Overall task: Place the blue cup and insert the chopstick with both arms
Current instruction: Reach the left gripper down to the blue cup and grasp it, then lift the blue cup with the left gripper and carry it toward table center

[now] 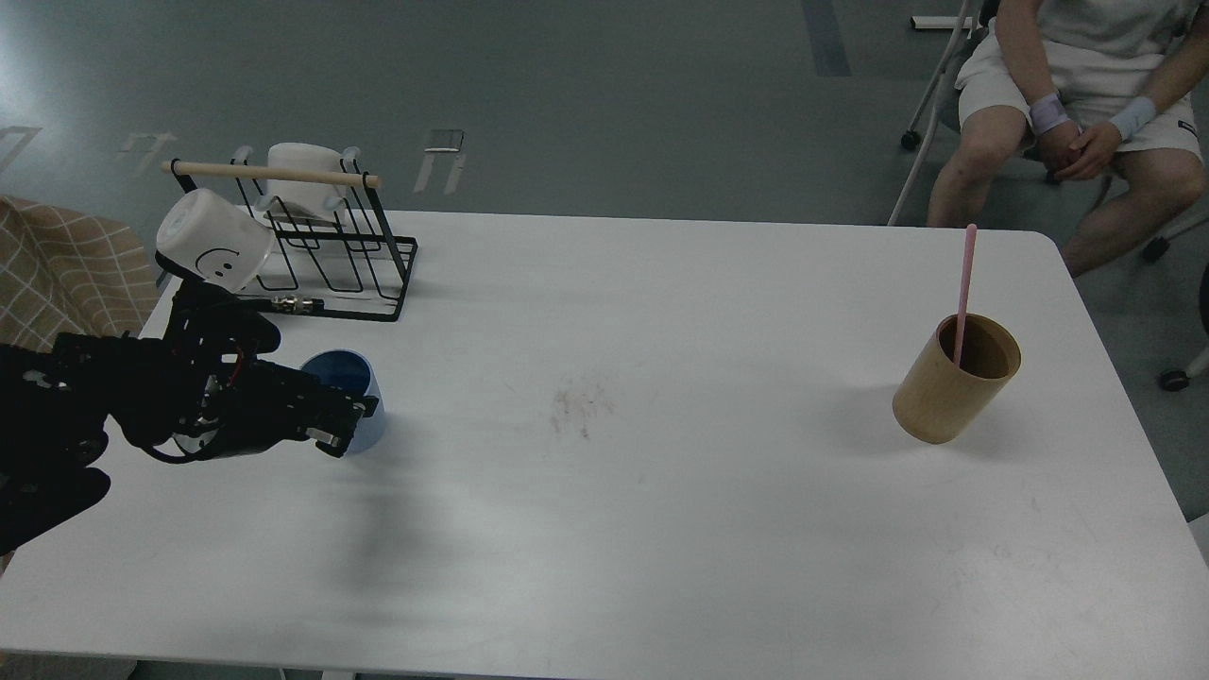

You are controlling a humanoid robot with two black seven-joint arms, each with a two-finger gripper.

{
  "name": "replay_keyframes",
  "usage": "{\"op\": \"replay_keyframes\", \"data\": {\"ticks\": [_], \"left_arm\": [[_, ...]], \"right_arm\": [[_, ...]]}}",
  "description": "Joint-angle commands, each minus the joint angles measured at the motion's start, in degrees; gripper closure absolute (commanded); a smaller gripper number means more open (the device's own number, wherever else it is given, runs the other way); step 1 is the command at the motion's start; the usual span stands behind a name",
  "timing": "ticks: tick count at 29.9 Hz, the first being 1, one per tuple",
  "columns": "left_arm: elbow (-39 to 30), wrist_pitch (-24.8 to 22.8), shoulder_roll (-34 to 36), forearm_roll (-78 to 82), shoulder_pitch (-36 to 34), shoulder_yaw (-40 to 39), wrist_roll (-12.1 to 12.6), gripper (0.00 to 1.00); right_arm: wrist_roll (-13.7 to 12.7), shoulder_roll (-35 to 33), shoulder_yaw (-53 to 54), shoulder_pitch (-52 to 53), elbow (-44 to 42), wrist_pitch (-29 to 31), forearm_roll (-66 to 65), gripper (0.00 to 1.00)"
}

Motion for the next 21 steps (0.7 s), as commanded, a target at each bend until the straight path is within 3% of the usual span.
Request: {"op": "replay_keyframes", "data": {"ticks": [1, 10, 15, 21], "left_arm": [[0.00, 0.00, 0.09, 2.21, -0.12, 0.00, -0.75, 1.00], [-2.55, 0.00, 0.00, 3.53, -1.18, -0.17, -0.92, 1.00], [-4.22, 0.00, -0.27, 3.61, -8.99, -0.08, -0.92, 1.00], [-4.31, 0.00, -7.99, 3.61, -17.96, 0.62, -0.92, 1.00]], "right_arm": [[0.07, 0.04, 0.00, 0.00, 0.00, 0.00, 0.00, 0.00], [0.07, -0.22, 0.70, -0.09, -0.18, 0.00, 0.00, 0.00], [-0.02, -0.66, 1.67, -0.62, -0.18, -0.26, 0.00, 0.00], [-0.02, -1.19, 3.42, -1.23, -0.53, -0.35, 0.00, 0.00]]}}
